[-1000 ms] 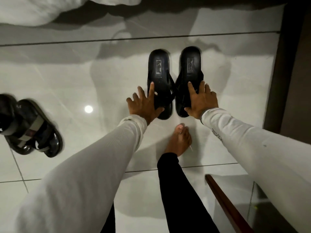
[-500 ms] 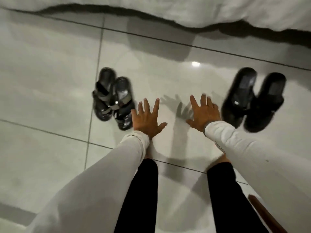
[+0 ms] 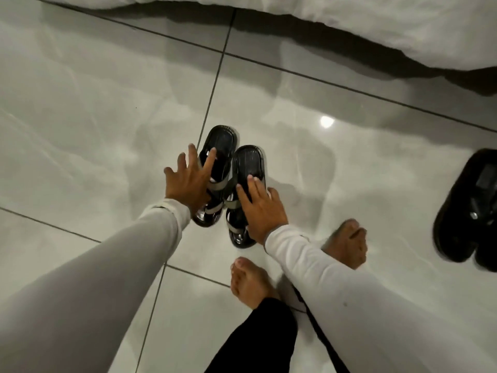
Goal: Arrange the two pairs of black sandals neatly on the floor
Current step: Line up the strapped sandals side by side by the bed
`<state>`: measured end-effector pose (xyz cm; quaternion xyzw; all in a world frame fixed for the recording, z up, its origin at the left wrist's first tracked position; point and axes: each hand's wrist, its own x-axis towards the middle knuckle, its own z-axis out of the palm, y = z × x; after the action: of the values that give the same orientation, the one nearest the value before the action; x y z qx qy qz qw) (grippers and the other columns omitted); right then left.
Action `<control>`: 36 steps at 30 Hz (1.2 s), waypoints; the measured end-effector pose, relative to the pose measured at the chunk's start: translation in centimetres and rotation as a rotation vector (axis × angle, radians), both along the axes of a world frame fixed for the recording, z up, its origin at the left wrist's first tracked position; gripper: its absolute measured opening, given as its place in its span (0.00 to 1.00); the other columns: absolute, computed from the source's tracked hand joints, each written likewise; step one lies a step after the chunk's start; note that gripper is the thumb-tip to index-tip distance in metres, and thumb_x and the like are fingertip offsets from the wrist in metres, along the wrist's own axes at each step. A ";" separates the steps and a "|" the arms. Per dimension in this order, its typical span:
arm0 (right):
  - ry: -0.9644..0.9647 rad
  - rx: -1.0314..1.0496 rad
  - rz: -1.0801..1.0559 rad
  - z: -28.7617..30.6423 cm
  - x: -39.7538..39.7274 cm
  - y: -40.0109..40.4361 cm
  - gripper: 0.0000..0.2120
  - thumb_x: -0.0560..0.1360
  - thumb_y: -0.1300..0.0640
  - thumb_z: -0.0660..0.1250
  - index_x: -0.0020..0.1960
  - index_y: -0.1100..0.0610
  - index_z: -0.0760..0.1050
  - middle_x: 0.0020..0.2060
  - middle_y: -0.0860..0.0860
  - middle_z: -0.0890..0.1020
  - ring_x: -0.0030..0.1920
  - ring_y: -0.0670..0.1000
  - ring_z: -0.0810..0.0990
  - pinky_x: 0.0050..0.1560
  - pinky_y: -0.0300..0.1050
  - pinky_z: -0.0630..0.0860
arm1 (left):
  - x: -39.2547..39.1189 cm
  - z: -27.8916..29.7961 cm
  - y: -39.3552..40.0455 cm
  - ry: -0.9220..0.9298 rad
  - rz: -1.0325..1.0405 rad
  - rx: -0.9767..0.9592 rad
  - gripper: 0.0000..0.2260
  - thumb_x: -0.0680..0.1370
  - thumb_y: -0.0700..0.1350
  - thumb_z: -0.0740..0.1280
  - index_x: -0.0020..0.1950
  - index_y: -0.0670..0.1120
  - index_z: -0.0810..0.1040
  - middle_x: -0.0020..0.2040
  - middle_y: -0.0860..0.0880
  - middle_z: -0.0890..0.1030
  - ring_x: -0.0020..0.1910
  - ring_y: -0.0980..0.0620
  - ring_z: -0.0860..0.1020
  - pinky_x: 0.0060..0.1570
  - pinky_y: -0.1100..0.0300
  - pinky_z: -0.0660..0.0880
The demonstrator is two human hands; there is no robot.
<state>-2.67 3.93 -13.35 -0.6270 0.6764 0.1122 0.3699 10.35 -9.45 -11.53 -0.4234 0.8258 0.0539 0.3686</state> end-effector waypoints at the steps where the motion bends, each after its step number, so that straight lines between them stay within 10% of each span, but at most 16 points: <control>1: 0.022 0.000 0.030 -1.1 0.1 -0.3 0.42 0.75 0.54 0.68 0.81 0.58 0.48 0.80 0.62 0.49 0.80 0.61 0.49 0.76 0.62 0.56 | -0.7 -0.9 -0.8 -0.019 0.010 0.019 0.51 0.72 0.56 0.75 0.82 0.54 0.42 0.80 0.35 0.49 0.73 0.34 0.66 0.59 0.38 0.75; 14: 0.062 -0.064 -0.241 -4.6 -6.7 -2.3 0.30 0.83 0.56 0.57 0.81 0.58 0.48 0.81 0.58 0.48 0.81 0.59 0.48 0.77 0.56 0.59 | -7.7 -3.6 -3.5 -0.028 0.036 0.140 0.53 0.70 0.58 0.76 0.81 0.58 0.40 0.71 0.39 0.64 0.59 0.38 0.78 0.59 0.40 0.74; 36: 0.052 -0.068 -0.178 -4.3 -14.9 -5.4 0.34 0.78 0.51 0.66 0.79 0.58 0.56 0.80 0.59 0.54 0.80 0.58 0.54 0.77 0.54 0.63 | -14.2 -3.4 -5.6 -0.033 -0.016 0.168 0.60 0.64 0.58 0.81 0.81 0.57 0.40 0.69 0.39 0.67 0.61 0.39 0.77 0.59 0.39 0.74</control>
<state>-17.58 -1.47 -17.64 -0.5735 0.7422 0.0719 0.3391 -3.86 -15.08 -14.93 -0.3852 0.8155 0.1129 0.4168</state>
